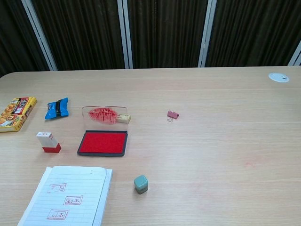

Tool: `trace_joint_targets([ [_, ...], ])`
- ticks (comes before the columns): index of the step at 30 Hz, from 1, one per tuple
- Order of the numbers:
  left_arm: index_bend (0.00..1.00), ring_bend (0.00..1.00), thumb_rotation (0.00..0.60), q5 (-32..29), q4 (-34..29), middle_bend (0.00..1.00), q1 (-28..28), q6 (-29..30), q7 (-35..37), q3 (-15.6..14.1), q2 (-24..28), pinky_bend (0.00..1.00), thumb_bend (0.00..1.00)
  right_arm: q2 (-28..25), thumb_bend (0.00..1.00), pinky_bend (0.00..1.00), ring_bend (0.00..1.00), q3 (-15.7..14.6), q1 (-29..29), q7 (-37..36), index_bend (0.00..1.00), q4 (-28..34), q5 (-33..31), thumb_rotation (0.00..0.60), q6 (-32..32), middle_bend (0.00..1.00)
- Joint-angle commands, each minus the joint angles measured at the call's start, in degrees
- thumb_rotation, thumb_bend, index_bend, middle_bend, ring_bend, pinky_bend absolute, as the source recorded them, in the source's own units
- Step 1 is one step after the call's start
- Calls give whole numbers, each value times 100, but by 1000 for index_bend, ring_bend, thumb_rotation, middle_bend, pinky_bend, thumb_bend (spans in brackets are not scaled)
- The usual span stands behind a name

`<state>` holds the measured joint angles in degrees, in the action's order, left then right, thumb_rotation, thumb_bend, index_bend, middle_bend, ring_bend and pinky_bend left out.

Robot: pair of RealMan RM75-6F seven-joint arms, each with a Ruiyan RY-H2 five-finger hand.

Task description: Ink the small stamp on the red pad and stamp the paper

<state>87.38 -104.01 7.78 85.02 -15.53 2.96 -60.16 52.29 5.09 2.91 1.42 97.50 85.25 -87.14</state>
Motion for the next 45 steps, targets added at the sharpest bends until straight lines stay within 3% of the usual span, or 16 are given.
trace_joint_targets([
  [1, 0, 0, 600, 4, -3, 0, -2, -2, -4, -5, -2, 0, 0, -3, 0, 0, 0, -1, -3, -7, 0, -3, -1, 600, -1, 0],
  [9, 0, 14, 600, 32, 70, 0, 13, -34, 7, -22, -19, 26, 0, -1, 0, 0, 0, 0, 8, -1, 0, 20, 6, 600, 14, 0],
  [11, 0, 122, 600, 157, 236, 0, 87, -66, 112, -11, -126, 188, 16, 0, 0, 0, 0, 12, 21, -3, 0, 47, -5, 600, 27, 0],
  [13, 0, 371, 600, 228, 433, 0, 182, -169, 303, -7, -288, 501, 64, 3, 0, 0, 0, 24, 40, 8, 0, 77, -13, 600, 47, 0],
  [15, 0, 552, 600, 210, 617, 0, 338, -449, 550, -16, -451, 669, 87, 9, 0, 0, 0, 34, 63, 53, 0, 109, -22, 600, 73, 0],
  [19, 7, 711, 600, -137, 805, 0, 636, -960, 499, 129, -776, 814, 90, 38, 0, 0, 0, 54, 102, 116, 0, 115, -77, 600, 136, 0],
  [28, 95, 802, 600, -1117, 899, 1, 1095, -1827, -286, 337, -1417, 871, 89, 101, 0, 0, 0, 42, 172, 181, 0, 66, -110, 600, 276, 0],
  [33, 170, 828, 600, -1493, 1352, 91, 1294, -2178, -381, 380, -1801, 890, 90, 134, 0, 0, 0, 41, 178, 193, 0, -4, -177, 600, 320, 0],
  [39, 311, 852, 600, -1539, 1891, 216, 1476, -2452, -149, 359, -2181, 911, 170, 131, 0, 0, 0, 51, 160, 175, 0, -34, -239, 600, 311, 0],
  [45, 332, 856, 600, -1406, 2343, 274, 1614, -2525, 173, 351, -2548, 913, 220, 136, 0, 0, 0, 56, 147, 191, 0, -65, -301, 600, 318, 0],
])
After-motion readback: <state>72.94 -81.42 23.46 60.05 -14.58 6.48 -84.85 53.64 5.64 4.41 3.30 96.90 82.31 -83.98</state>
